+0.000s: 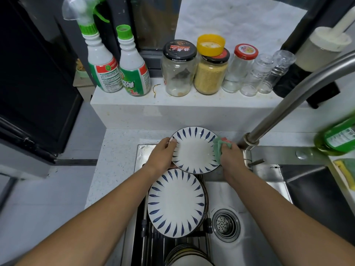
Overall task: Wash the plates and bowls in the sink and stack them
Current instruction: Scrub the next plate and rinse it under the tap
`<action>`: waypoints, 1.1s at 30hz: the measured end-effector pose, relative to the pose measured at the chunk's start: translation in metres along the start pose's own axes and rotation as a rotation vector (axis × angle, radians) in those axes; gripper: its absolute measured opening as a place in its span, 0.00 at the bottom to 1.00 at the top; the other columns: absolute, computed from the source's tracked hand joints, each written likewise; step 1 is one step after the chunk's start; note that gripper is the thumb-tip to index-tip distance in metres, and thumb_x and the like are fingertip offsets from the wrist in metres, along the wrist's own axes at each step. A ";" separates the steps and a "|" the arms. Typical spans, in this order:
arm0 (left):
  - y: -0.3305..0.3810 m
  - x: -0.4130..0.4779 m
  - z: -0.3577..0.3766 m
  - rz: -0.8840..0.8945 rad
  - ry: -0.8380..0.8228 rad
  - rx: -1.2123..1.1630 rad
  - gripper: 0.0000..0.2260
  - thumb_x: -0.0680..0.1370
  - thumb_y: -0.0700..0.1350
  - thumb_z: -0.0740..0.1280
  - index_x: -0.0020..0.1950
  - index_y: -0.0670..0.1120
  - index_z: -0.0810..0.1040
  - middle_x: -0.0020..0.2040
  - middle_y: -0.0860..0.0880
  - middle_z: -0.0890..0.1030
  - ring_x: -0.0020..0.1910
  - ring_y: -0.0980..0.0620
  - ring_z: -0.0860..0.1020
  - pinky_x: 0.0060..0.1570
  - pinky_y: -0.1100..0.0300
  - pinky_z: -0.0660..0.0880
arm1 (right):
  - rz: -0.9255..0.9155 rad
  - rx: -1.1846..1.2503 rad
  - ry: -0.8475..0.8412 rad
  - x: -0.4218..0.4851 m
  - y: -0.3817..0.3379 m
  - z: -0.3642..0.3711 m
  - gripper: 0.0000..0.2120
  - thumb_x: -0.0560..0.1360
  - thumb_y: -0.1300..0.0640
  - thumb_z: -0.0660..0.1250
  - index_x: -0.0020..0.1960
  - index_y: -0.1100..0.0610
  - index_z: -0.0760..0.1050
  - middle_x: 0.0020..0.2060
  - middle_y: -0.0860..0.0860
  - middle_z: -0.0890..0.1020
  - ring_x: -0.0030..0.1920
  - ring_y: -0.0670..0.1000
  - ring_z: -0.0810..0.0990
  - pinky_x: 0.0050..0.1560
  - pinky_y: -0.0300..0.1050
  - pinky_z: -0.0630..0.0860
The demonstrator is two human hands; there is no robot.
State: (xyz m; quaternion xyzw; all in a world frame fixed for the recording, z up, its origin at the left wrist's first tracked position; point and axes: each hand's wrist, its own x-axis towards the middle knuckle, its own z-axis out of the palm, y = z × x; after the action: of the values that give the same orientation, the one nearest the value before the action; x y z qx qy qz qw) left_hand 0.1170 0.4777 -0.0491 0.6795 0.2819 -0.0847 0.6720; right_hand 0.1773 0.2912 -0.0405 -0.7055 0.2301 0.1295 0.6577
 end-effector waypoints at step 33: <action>-0.033 -0.051 -0.021 -0.112 -0.100 0.565 0.34 0.81 0.70 0.41 0.81 0.55 0.64 0.78 0.51 0.69 0.77 0.48 0.66 0.73 0.51 0.61 | -0.094 -0.302 -0.251 -0.111 0.049 -0.032 0.08 0.82 0.51 0.61 0.57 0.45 0.78 0.51 0.49 0.83 0.53 0.53 0.82 0.57 0.58 0.81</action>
State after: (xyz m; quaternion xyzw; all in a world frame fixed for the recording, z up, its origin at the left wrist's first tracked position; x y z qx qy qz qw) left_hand 0.0530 0.4825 -0.0503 0.8182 0.2509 -0.2303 0.4633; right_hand 0.0537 0.2757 -0.0262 -0.7845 0.0909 0.2187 0.5731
